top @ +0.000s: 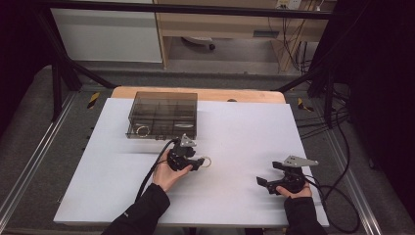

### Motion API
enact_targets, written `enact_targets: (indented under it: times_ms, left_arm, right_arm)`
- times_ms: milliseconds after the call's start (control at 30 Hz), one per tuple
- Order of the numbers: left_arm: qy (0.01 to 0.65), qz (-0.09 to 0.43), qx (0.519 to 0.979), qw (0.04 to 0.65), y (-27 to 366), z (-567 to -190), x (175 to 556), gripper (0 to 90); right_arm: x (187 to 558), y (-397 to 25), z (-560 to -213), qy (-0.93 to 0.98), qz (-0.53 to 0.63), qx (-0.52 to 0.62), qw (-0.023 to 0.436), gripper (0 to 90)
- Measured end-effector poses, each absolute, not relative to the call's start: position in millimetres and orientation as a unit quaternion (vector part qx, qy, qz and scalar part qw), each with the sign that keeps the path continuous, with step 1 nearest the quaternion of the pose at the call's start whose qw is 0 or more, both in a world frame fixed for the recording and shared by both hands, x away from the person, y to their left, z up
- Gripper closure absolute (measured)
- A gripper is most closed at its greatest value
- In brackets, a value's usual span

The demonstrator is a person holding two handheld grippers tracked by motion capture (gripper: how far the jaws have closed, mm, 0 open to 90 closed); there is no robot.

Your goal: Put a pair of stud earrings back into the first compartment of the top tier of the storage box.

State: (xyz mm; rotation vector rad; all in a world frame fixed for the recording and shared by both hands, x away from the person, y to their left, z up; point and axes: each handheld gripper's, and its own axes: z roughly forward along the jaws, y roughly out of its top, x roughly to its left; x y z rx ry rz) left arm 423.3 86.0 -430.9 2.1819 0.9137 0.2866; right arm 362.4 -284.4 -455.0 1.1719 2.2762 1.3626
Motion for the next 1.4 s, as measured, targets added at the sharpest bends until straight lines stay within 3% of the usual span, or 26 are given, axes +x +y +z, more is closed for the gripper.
enact_targets:
  times_ms: [467,1400]
  left_arm:
    - [0.364,0.118,0.852,0.358,79.1,-440.6,430.6,67.4]
    - [0.345,0.141,0.862,0.344,71.9,-447.1,434.5,83.9]
  right_arm:
    - [362.4,-284.8,-454.8,0.779,0.468,0.4,0.121,0.6]
    - [362.3,-284.8,-454.6,0.779,0.468,0.4,0.121,0.7]
